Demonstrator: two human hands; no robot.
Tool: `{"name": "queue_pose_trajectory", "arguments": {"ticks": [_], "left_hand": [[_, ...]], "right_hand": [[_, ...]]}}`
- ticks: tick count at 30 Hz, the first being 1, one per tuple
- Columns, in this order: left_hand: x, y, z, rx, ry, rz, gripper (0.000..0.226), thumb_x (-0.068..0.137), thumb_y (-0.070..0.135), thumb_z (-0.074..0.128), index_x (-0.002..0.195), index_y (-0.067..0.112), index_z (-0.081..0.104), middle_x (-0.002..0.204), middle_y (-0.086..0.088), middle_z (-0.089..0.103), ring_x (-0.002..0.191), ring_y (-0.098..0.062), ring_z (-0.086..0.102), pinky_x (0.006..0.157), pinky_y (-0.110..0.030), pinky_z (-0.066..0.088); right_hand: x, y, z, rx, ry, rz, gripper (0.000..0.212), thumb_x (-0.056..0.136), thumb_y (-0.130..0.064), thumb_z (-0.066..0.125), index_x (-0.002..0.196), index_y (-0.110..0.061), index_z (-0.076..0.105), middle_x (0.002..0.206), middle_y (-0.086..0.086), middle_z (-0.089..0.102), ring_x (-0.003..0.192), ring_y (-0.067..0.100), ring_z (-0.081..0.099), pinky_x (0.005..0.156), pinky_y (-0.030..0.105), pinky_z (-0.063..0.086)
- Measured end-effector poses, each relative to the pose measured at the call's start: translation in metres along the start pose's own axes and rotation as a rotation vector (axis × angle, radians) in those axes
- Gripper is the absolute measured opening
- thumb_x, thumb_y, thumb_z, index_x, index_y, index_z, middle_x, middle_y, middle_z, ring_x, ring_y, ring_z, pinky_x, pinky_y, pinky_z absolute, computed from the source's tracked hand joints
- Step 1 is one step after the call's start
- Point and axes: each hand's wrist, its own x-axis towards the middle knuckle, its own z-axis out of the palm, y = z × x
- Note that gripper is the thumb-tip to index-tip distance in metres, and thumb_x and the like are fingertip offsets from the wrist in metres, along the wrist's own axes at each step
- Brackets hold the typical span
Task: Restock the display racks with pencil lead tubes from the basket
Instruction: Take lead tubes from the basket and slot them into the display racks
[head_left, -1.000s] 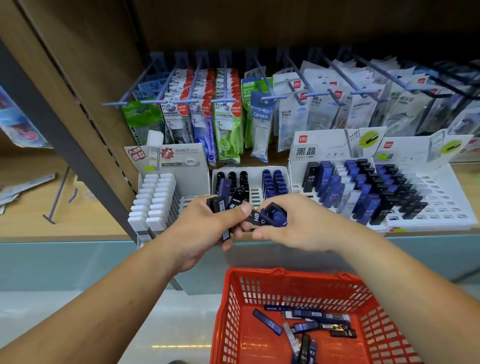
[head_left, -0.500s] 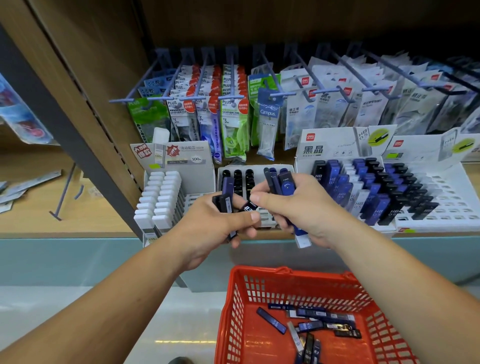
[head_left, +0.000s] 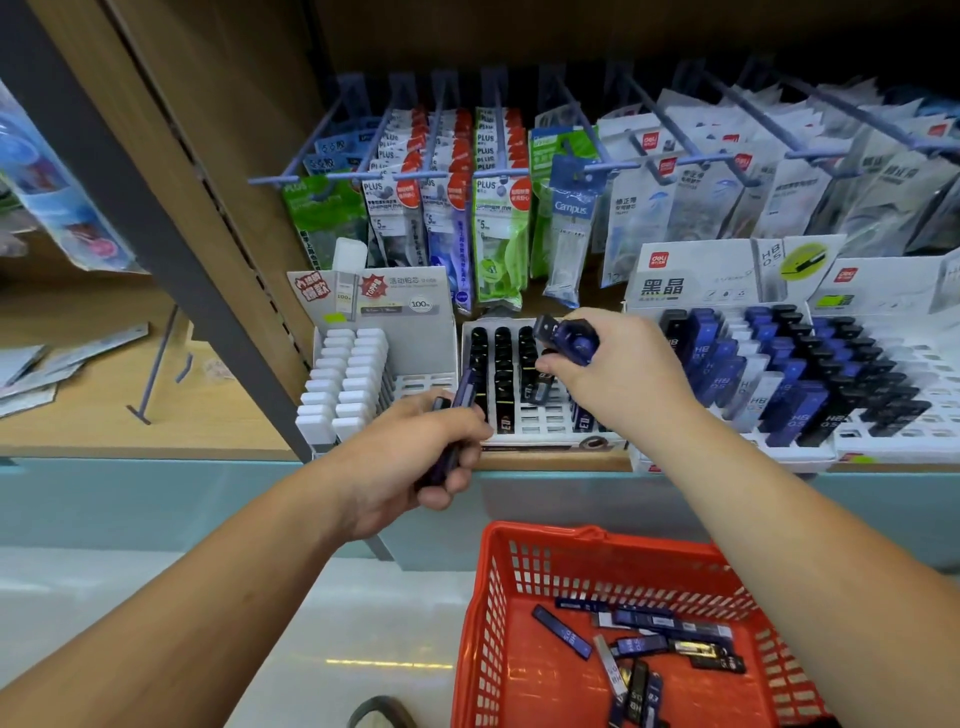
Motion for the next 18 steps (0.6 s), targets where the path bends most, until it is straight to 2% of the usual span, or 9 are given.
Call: {"name": "queue_pose_trajectory", "arguments": {"ticks": [2,4,6,8,13,18], "left_hand": [[-0.002,0.0,-0.002,-0.017,-0.015,0.022,0.012,0.1,0.014,0.063,0.108,0.007,0.058,0.072,-0.01,0.056,0.055,-0.02,0.048,0.041,-0.022,0.023],[-0.006,0.0,-0.005,-0.005,-0.025,0.045,0.025,0.101,0.021,0.064,0.116,0.001,0.063,0.077,-0.012,0.062,0.06,-0.021,0.057,0.041,-0.023,0.027],[-0.009,0.0,-0.007,0.034,-0.036,0.047,0.031,0.103,0.029,0.06,0.123,0.005,0.064,0.085,-0.012,0.07,0.068,-0.023,0.067,0.042,-0.023,0.027],[-0.012,0.0,-0.01,0.083,-0.039,0.047,0.035,0.104,0.036,0.057,0.126,0.01,0.061,0.093,-0.011,0.076,0.072,-0.024,0.072,0.044,-0.023,0.022],[-0.01,-0.002,-0.016,0.078,-0.04,0.064,0.029,0.103,0.034,0.059,0.114,0.008,0.054,0.098,-0.016,0.076,0.056,-0.019,0.06,0.041,-0.021,0.022],[-0.007,-0.003,-0.018,0.0,-0.005,0.078,0.013,0.105,0.018,0.059,0.11,0.006,0.058,0.093,-0.016,0.072,0.064,-0.019,0.057,0.045,-0.023,0.028]], "right_hand": [[0.001,-0.002,0.002,-0.08,0.0,-0.032,0.021,0.085,-0.041,0.08,0.084,-0.032,0.061,0.079,-0.006,0.065,0.081,0.026,0.058,0.075,0.04,0.054],[0.002,-0.005,0.005,-0.153,-0.007,-0.06,0.02,0.086,-0.045,0.079,0.088,-0.03,0.065,0.083,-0.004,0.067,0.084,0.026,0.059,0.074,0.039,0.054],[0.003,-0.007,0.003,-0.214,-0.052,-0.06,0.019,0.087,-0.044,0.078,0.092,-0.03,0.067,0.084,-0.005,0.067,0.086,0.026,0.058,0.074,0.038,0.054],[0.005,-0.007,-0.001,-0.244,-0.115,-0.052,0.014,0.088,-0.038,0.077,0.087,-0.034,0.063,0.082,-0.006,0.064,0.087,0.026,0.059,0.074,0.038,0.054],[0.005,-0.006,-0.001,-0.124,-0.1,-0.03,0.011,0.086,-0.031,0.08,0.09,-0.031,0.069,0.085,-0.006,0.068,0.087,0.027,0.062,0.079,0.045,0.057],[0.006,-0.008,-0.001,-0.18,-0.162,-0.029,0.01,0.086,-0.03,0.078,0.09,-0.028,0.069,0.083,-0.004,0.067,0.085,0.028,0.061,0.077,0.044,0.057]]}}
